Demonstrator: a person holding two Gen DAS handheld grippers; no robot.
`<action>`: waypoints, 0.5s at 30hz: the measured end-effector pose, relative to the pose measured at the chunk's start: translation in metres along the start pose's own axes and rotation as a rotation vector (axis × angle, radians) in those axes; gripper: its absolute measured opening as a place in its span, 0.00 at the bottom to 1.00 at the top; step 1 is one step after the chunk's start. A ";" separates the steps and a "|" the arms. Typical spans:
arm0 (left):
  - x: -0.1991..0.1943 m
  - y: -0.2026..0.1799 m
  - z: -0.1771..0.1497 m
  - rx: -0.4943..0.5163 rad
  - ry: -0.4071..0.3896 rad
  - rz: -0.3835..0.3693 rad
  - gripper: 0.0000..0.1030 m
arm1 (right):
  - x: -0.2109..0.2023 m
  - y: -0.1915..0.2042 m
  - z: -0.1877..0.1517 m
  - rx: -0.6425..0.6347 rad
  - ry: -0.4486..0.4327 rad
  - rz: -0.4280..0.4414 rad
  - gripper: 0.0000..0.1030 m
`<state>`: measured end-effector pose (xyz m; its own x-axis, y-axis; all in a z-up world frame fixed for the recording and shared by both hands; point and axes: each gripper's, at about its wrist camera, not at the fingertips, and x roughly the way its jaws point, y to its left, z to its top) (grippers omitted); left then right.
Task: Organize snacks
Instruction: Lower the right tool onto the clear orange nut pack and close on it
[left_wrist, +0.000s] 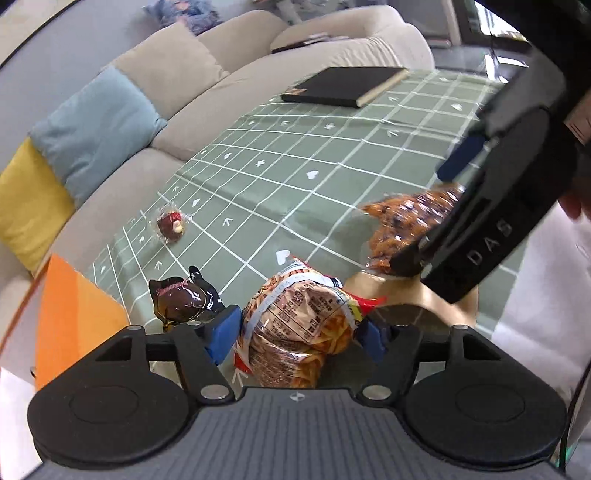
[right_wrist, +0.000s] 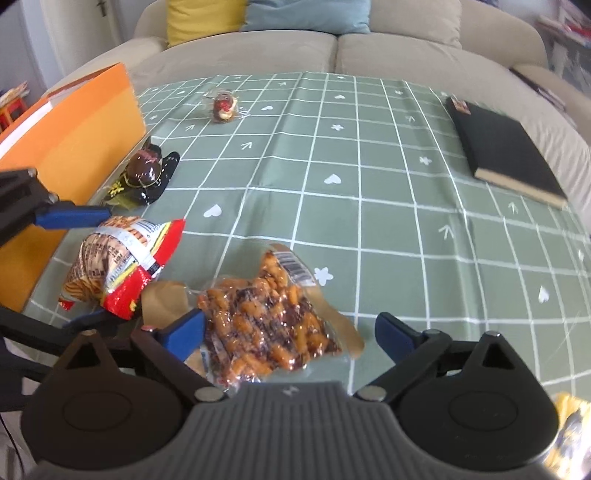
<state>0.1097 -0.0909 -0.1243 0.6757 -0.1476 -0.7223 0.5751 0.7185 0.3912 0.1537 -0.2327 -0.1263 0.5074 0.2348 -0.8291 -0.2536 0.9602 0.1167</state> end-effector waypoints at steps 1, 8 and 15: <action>0.001 0.001 0.000 -0.012 -0.003 0.002 0.73 | 0.001 -0.001 -0.001 0.022 0.000 0.006 0.93; 0.002 0.003 -0.003 -0.100 -0.024 0.004 0.58 | -0.002 0.007 -0.001 -0.016 -0.033 0.020 0.74; -0.006 0.012 -0.003 -0.201 -0.021 -0.019 0.52 | -0.005 0.017 -0.001 -0.026 -0.034 0.042 0.52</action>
<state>0.1113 -0.0798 -0.1171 0.6766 -0.1748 -0.7153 0.4853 0.8364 0.2546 0.1461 -0.2178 -0.1208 0.5236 0.2803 -0.8045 -0.2965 0.9452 0.1363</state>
